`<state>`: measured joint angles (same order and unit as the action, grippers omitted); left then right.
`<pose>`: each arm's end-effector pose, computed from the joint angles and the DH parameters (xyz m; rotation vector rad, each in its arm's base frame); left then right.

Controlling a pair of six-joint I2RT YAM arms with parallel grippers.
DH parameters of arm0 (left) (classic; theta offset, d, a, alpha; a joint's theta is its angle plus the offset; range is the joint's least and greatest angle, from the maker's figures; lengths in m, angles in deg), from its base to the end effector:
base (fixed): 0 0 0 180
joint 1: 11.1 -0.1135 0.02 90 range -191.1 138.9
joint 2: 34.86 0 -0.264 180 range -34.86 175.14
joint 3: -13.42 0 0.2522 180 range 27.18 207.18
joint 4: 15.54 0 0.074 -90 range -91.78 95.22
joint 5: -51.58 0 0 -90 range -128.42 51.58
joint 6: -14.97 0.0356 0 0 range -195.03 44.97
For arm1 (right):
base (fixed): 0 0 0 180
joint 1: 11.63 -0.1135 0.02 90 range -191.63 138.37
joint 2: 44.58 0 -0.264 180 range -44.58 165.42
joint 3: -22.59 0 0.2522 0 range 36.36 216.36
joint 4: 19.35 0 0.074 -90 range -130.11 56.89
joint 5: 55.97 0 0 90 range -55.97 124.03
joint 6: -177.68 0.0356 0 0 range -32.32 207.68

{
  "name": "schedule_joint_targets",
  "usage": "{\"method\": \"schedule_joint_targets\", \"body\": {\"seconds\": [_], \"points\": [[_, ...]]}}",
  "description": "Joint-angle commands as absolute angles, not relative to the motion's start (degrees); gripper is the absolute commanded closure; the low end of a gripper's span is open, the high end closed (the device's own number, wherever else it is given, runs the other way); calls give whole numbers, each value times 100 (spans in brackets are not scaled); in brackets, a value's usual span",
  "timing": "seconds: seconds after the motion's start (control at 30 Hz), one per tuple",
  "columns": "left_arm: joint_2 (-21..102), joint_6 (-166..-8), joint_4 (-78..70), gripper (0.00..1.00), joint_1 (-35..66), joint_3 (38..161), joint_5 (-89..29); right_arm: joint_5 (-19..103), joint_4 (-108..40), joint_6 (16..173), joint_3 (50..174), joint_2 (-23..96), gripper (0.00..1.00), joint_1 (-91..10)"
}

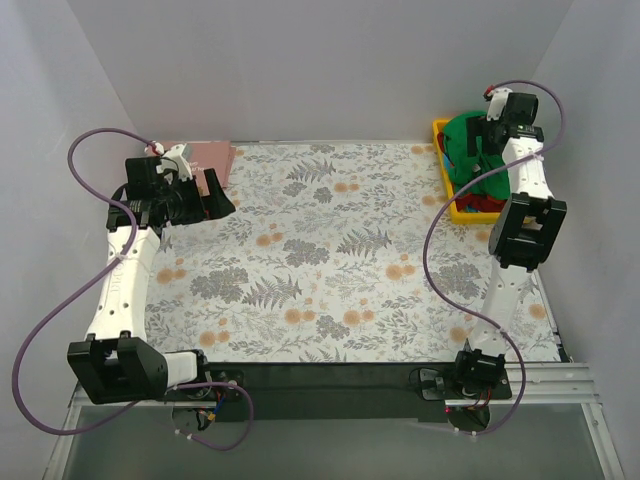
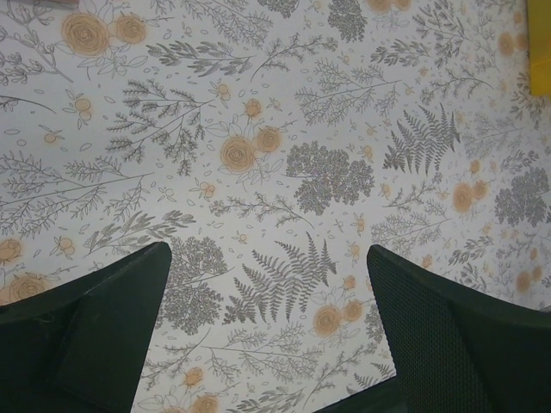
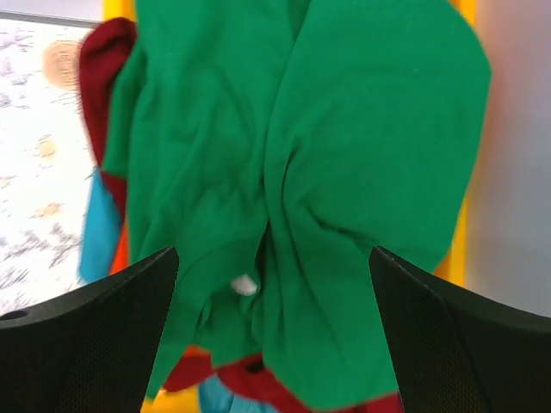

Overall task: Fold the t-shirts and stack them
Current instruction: Grab the tshirt from the pile

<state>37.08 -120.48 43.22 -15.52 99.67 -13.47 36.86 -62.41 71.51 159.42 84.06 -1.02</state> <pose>0.2588 0.0049 0.3524 -0.8126 2.2785 -0.8535 0.5157 -0.0948 0.2930 -0.1342 2.1823 -0.2117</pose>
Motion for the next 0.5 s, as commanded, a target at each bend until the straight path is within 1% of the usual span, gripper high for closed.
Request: {"method": "schedule_joint_targets", "body": {"seconds": [0.0, 0.13, 0.23, 0.27, 0.3, 0.47], "points": [[3712, -12047, 4524, 2, -1558, 10083, -1205, 3491, -5730, 7335, 16432, 8752, 2, -20], [3677, -11959, 4647, 2, -1558, 9943, -1275, 3447, -5053, 7353, 16073, 8910, 2, -3], [3712, -11933, 4700, 2, -1558, 9951, -1302, 3429, -4937, 7361, 16133, 9130, 5, -3], [3730, -11933, 4709, 2, -1558, 9977, -1293, 3429, -4929, 7361, 16107, 9148, 11, -3], [3739, -11942, 4726, 2, -1566, 9995, -1302, 3429, -4929, 7361, 16090, 9165, 14, -3], [3905, -12082, 4718, 2, -1558, 10197, -1205, 3543, -4911, 7405, 15984, 9244, 27, 32]]}}
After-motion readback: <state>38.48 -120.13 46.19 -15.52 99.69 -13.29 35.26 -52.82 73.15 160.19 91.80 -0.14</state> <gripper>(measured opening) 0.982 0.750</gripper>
